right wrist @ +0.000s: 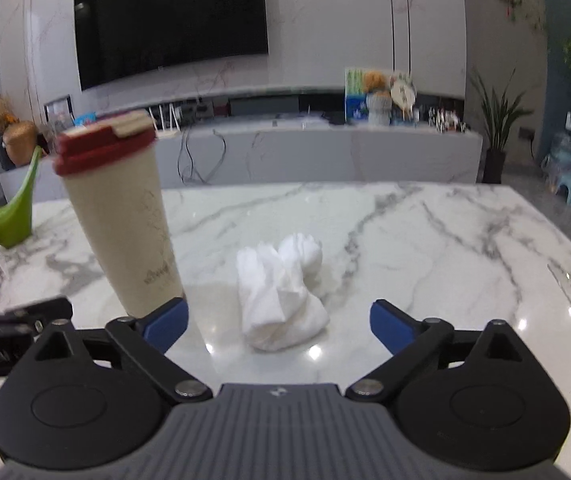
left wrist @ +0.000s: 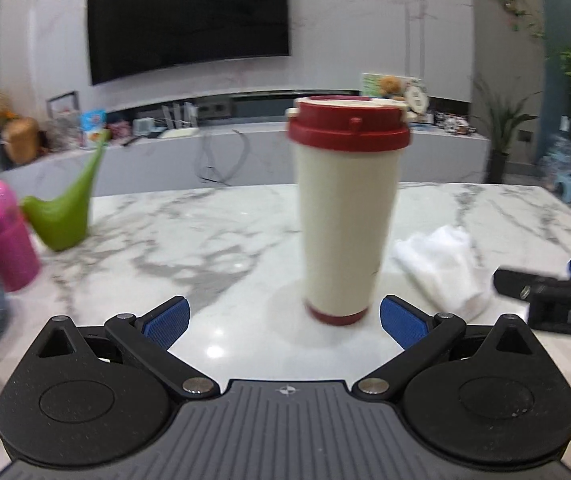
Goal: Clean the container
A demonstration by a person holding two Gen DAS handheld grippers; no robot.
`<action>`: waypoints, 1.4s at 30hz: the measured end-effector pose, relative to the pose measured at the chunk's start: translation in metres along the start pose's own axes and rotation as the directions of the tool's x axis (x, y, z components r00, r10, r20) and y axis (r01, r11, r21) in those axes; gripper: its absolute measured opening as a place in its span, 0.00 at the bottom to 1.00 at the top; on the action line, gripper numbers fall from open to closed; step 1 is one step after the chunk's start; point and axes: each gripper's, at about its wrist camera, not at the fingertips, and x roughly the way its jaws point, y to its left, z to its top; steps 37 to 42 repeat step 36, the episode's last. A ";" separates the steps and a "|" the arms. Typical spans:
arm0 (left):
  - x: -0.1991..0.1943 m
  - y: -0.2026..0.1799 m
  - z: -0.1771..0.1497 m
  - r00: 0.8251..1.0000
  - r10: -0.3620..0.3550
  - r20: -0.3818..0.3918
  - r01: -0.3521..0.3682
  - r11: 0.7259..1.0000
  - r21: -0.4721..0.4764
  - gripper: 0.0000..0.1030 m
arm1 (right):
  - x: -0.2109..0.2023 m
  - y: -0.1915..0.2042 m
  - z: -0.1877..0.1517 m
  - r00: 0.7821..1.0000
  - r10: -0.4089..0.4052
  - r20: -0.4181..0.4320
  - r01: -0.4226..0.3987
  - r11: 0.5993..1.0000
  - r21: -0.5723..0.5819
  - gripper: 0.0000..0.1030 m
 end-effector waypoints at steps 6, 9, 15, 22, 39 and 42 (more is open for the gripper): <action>0.003 0.009 -0.001 0.999 -0.030 -0.033 0.027 0.995 -0.098 1.00 | -0.005 0.006 0.002 0.999 -0.051 0.018 0.052 0.999 -0.017 0.97; 0.009 0.009 -0.001 0.998 -0.027 -0.065 0.018 0.990 -0.141 0.99 | 0.003 0.004 0.000 0.997 -0.064 -0.039 0.063 0.998 -0.023 0.97; 0.012 -0.003 -0.006 0.998 0.004 -0.062 -0.009 0.998 -0.068 0.99 | 0.008 0.005 -0.001 0.994 -0.024 -0.103 0.021 0.999 -0.029 0.97; 0.018 -0.011 -0.006 0.997 0.005 -0.080 -0.008 0.999 -0.035 0.99 | 0.014 0.007 -0.005 0.988 -0.036 -0.150 0.026 0.997 -0.068 0.97; 0.021 -0.010 -0.007 0.996 0.015 -0.089 -0.017 1.000 -0.017 0.99 | 0.020 0.005 -0.005 0.984 -0.034 -0.176 0.023 0.998 -0.062 0.97; 0.021 -0.010 -0.007 0.996 0.015 -0.089 -0.017 1.000 -0.017 0.99 | 0.020 0.005 -0.005 0.984 -0.034 -0.176 0.023 0.998 -0.062 0.97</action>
